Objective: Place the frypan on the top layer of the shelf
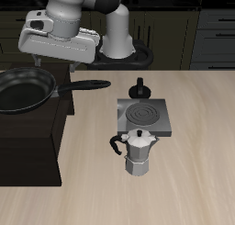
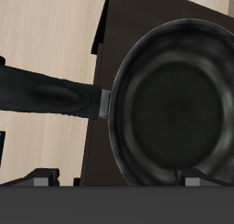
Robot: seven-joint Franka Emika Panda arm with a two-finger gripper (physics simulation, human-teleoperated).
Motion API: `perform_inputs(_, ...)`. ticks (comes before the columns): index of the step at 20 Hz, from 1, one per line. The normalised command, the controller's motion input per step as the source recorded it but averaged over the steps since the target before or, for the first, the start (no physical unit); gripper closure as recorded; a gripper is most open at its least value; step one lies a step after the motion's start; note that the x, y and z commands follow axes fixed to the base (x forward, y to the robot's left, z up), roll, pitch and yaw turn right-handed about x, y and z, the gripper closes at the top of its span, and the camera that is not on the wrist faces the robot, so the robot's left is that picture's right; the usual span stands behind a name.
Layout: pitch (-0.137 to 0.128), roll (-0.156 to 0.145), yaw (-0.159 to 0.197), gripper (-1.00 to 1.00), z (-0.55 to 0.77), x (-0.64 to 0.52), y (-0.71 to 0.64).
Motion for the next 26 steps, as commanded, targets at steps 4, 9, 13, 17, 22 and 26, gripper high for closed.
perform_inputs(4, 0.014, -0.023, 0.039, -1.0, -0.39, 0.07, 0.0)
perform_inputs(9, -0.002, 0.008, 0.054, -1.0, -0.35, -0.01, 0.07)
perform_inputs(13, -0.001, -0.005, 0.036, -1.0, -0.25, 0.05, 0.01)
perform_inputs(17, 0.015, -0.007, 0.01, -1.0, -0.26, 0.04, -0.01)
perform_inputs(22, 0.032, -0.036, -0.006, -1.0, -0.2, 0.07, -0.19)
perform_inputs(26, 0.026, -0.026, 0.007, -1.0, -0.17, 0.02, -0.21)
